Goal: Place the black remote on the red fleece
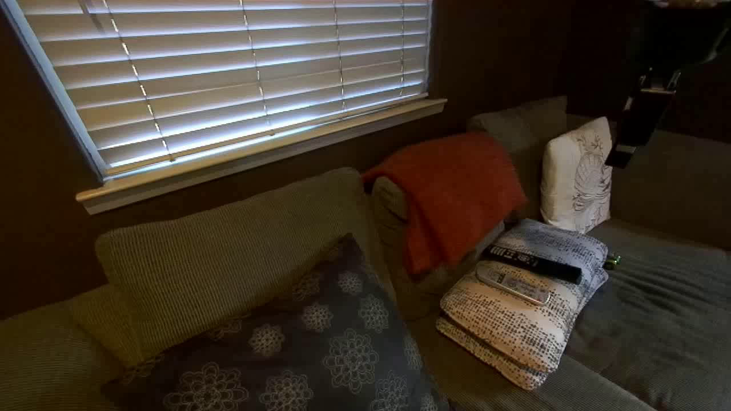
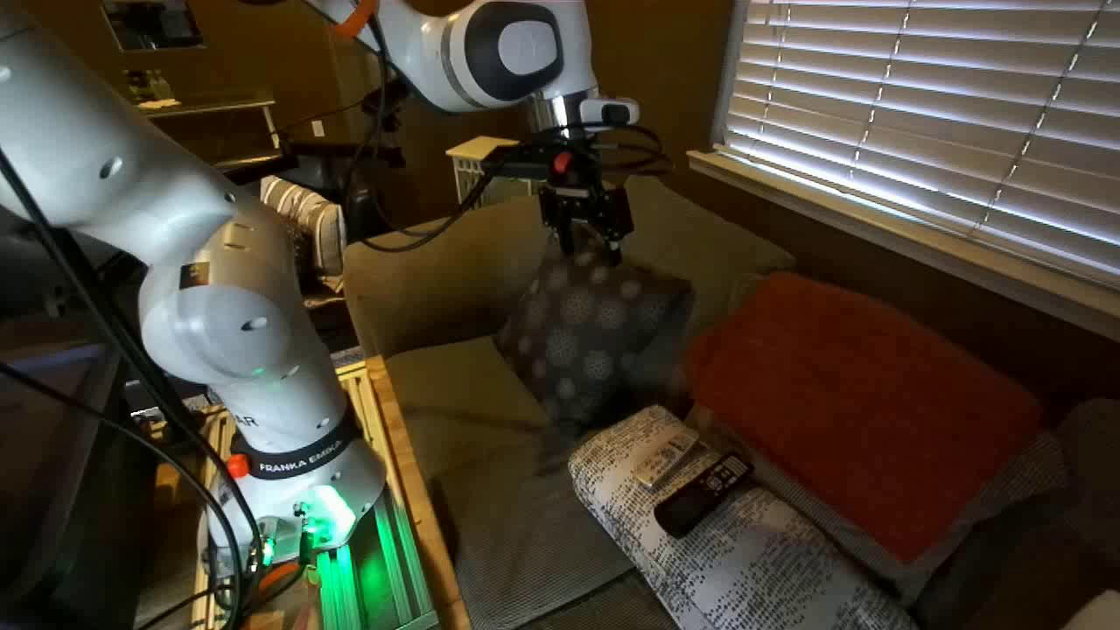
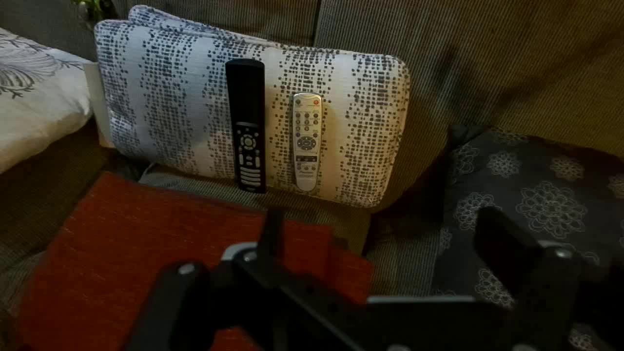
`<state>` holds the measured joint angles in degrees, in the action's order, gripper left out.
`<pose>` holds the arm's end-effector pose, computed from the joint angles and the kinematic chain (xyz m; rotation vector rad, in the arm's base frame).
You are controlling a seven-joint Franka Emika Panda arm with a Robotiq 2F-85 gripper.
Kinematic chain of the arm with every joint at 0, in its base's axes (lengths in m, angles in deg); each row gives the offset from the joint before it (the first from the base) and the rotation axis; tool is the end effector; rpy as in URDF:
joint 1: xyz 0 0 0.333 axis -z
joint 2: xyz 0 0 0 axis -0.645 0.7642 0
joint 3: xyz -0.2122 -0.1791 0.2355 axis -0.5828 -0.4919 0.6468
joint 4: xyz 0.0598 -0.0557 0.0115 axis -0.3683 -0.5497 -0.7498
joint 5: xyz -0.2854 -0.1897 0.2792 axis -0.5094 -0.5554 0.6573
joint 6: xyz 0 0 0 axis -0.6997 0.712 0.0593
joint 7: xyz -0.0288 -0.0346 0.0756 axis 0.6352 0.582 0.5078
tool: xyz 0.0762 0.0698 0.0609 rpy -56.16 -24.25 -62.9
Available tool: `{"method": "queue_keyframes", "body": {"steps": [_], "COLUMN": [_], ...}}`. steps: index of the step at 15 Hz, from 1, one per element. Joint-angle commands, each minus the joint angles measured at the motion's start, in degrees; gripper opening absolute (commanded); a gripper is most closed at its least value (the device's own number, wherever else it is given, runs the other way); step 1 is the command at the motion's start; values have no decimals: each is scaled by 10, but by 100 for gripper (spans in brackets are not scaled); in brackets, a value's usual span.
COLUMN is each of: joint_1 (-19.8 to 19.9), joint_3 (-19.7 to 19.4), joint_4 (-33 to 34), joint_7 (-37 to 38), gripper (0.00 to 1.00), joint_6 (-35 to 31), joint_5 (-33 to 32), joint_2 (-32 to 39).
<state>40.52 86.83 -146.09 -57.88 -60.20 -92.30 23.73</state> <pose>0.4145 0.0425 0.3998 2.8923 0.3722 0.1656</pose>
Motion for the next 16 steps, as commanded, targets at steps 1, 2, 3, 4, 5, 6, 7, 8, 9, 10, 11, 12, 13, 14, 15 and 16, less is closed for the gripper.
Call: {"method": "queue_keyframes", "body": {"steps": [1, 2, 3, 4, 5, 6, 7, 8, 9, 10, 11, 12, 13, 14, 15, 16], "joint_1": [-9, -9, -9, -9, -9, -9, -9, -9, -9, 2, 4, 9, 10, 12, 12, 13], "joint_3": [-8, -8, -8, -8, -8, -8, -8, -8, -8, -1, -1, -3, -6, -11, -16, -23], "joint_4": [1, 1, 1, 1, 1, 1, 1, 1, 1, 21, 31, 47, 56, 66, 74, 84], "joint_7": [3, 3, 3, 3, 3, 3, 3, 3, 3, 19, 24, 31, 30, 33, 34, 32], "gripper": [100, 100, 100, 100, 100, 100, 100, 100, 100, 100, 100, 100, 100, 100, 100, 100], "joint_6": [2, 2, 2, 2, 2, 2, 2, 2, 2, 18, 24, 30, 38, 42, 43, 42], "joint_5": [-4, -4, -4, -4, -4, -4, -4, -4, -4, -17, -15, -13, -11, -10, -5, -2], "joint_2": [0, 0, 0, 0, 0, 0, 0, 0, 0, 23, 38, 63, 79, 96, 111, 129]}}
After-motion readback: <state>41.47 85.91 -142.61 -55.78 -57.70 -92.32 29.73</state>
